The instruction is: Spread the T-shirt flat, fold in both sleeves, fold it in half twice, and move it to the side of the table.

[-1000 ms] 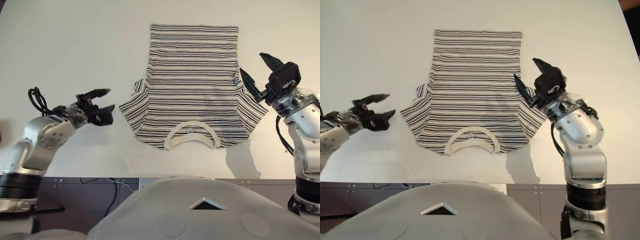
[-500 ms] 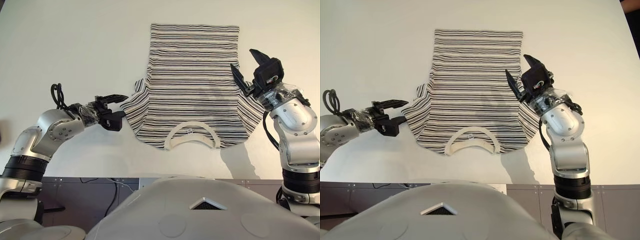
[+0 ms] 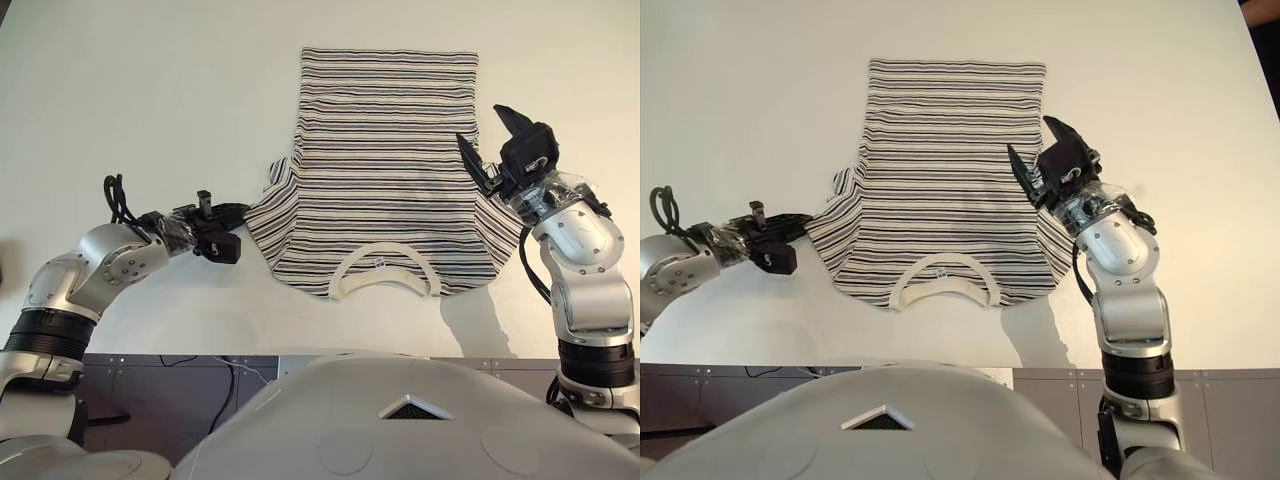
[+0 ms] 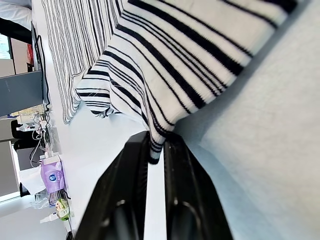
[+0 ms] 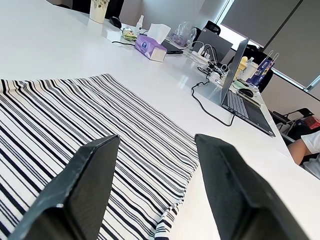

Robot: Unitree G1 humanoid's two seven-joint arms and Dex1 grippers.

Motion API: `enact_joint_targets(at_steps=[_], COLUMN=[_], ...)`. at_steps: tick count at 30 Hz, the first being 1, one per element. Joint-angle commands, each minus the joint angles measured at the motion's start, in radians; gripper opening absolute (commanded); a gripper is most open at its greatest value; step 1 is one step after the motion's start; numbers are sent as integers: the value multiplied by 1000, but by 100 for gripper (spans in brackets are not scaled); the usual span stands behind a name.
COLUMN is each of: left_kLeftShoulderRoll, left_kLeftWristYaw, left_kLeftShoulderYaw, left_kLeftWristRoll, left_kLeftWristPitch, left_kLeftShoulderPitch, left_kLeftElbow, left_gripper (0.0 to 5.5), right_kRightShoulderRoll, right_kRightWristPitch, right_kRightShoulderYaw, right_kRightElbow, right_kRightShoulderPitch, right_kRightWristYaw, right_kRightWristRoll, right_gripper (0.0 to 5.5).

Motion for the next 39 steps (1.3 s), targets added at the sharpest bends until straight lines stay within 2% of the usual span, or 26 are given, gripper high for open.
enact_joint_targets(at_steps=[1, 9, 14, 19, 27, 35, 39], left_kLeftShoulderRoll=[-11, -61, -106, -164, -326, -325, -327], left_kLeftWristYaw=[21, 207, 285, 281, 263, 170, 128], left_kLeftShoulderYaw=[-11, 114, 140, 84, 0, -78, -109], left_kLeftWristRoll=[43, 19, 60, 116, 148, 118, 108], left_kLeftWristPitch=[38, 57, 72, 79, 177, 151, 145], left_kLeftShoulderPitch=[37, 144, 148, 144, 105, 104, 101], left_kLeftElbow=[25, -148, -198, -263, -312, -284, -241], left_gripper=[14, 14, 14, 14, 14, 14, 90], right_kRightShoulderRoll=[10, 11, 5, 3, 0, 2, 0], right_kRightWristPitch=[-10, -10, -12, -10, -12, -20, -32], right_kRightShoulderYaw=[6, 5, 4, 10, 17, 26, 28], right_kRightElbow=[10, -1, 13, 23, 48, 74, 95], right_kRightShoulderPitch=[-5, 17, -3, -17, -51, -68, -83], right_kRightWristYaw=[-3, 6, 22, 41, 76, 89, 92], right_kRightWristRoll=[-9, -5, -1, 1, 0, -2, -8], right_gripper=[277, 277, 277, 277, 277, 277, 277])
